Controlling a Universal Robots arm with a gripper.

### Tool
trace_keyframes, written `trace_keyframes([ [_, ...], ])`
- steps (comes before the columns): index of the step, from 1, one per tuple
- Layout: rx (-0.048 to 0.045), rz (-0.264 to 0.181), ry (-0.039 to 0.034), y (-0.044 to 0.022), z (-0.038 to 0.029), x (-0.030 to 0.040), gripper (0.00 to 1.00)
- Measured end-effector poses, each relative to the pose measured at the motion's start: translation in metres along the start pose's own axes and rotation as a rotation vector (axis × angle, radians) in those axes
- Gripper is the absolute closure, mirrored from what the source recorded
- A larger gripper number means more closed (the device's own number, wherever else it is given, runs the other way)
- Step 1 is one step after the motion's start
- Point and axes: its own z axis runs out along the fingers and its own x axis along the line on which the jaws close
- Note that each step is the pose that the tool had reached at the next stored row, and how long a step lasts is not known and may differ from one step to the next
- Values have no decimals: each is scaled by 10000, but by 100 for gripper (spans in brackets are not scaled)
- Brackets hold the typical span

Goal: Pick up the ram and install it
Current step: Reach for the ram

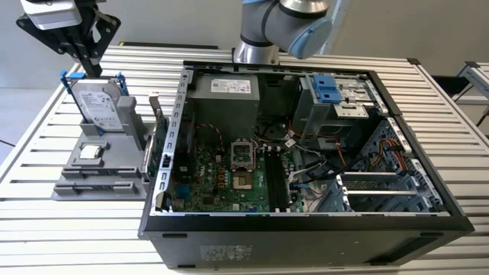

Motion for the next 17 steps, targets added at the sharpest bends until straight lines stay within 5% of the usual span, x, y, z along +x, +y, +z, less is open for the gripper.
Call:
trace_keyframes([
  [17,-7,-466,23,-18,-4,264,100],
])
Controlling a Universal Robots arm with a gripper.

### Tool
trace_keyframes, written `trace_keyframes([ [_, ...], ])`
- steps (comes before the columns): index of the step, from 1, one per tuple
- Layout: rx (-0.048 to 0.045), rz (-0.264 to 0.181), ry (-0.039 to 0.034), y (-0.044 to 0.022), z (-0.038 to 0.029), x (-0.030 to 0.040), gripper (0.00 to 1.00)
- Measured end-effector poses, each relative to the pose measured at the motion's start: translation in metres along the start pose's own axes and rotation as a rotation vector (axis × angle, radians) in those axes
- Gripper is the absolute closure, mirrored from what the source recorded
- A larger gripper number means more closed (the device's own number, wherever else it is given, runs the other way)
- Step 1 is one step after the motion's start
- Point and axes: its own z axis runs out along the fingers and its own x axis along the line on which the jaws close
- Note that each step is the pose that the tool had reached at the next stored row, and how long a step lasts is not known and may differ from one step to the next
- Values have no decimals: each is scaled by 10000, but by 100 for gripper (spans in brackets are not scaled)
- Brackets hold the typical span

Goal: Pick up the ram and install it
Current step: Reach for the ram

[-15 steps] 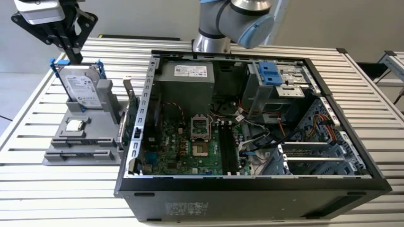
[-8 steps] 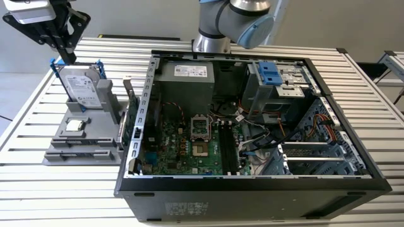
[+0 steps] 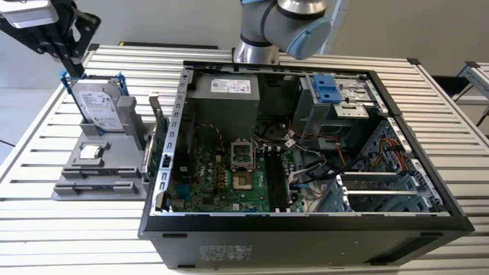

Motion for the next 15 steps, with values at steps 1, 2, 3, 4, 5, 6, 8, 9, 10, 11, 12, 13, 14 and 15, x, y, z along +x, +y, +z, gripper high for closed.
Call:
trace_keyframes([
  [1,0,-37,2,0,0,12,100],
  [2,-1,-67,3,-1,0,23,100],
  [3,-1,-97,5,-1,0,34,100],
  [4,-1,-125,7,-1,-1,44,100],
  [5,-2,-142,7,-2,-1,50,100],
  [6,-2,-145,8,-2,-1,52,100],
  [8,-2,-146,9,-1,-1,52,100],
  [9,-2,-145,9,-1,-1,52,100],
  [10,-1,-144,8,-1,-1,53,100],
  [11,-2,-144,9,-4,-1,54,100],
  [12,-2,-144,9,-10,-1,54,100],
  [13,-2,-144,10,-17,-2,53,100],
  [14,-2,-144,10,-27,-2,53,100],
  [15,-2,-144,11,-41,-2,52,100],
])
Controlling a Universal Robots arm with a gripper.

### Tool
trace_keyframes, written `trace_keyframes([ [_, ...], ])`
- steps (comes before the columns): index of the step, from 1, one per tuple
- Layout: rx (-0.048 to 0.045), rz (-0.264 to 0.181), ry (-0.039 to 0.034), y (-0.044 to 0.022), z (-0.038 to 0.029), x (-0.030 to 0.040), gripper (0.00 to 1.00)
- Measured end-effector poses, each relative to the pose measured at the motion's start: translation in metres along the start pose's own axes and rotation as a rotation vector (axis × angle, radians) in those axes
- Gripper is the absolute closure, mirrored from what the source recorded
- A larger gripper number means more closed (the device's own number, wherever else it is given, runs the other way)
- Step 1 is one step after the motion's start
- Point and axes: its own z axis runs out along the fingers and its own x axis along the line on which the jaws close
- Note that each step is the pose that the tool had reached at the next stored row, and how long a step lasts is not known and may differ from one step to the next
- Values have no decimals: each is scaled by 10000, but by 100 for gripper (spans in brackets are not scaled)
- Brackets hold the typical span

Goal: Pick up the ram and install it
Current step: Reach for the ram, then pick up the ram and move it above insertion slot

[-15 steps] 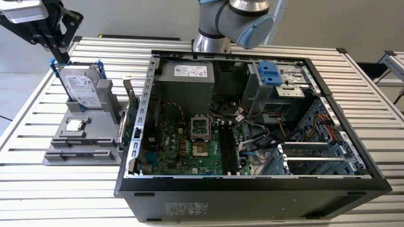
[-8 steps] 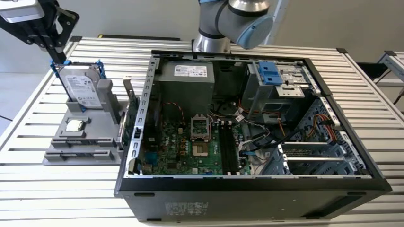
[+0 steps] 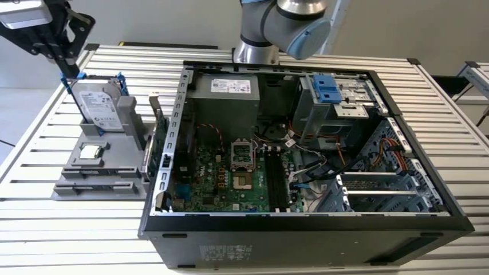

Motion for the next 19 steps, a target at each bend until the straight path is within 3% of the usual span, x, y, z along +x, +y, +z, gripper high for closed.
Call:
trace_keyframes([
  [19,2,38,96,-291,-9,-9,100],
])
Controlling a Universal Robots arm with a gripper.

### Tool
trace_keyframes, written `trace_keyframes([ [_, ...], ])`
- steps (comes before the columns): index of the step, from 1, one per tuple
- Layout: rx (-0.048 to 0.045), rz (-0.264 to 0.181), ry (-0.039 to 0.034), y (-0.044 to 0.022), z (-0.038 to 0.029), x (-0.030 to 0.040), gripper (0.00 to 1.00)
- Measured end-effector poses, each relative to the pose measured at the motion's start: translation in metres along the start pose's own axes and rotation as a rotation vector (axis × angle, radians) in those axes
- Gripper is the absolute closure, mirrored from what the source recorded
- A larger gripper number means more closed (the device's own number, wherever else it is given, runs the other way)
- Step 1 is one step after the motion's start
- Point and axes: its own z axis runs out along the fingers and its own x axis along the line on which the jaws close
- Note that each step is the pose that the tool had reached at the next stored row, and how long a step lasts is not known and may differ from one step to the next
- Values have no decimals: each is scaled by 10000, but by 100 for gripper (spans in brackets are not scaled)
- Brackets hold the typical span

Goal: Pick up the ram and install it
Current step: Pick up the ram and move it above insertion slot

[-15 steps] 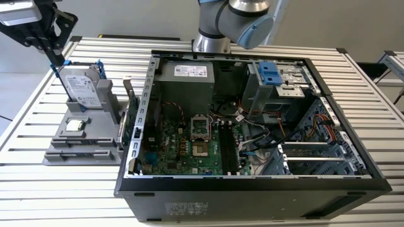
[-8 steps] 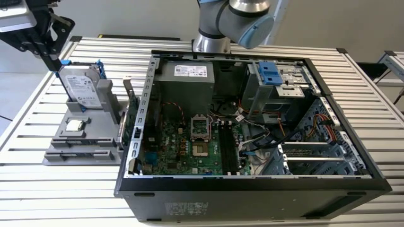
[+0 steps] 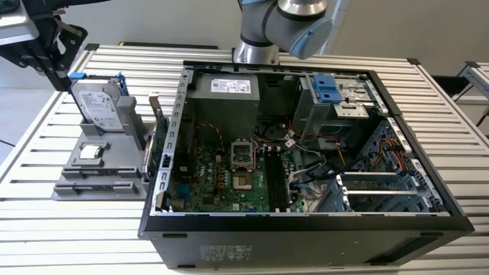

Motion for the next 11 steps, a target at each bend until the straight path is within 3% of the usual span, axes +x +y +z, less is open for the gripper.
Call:
trace_keyframes([
  [11,0,2,38,-118,8,-11,100],
])
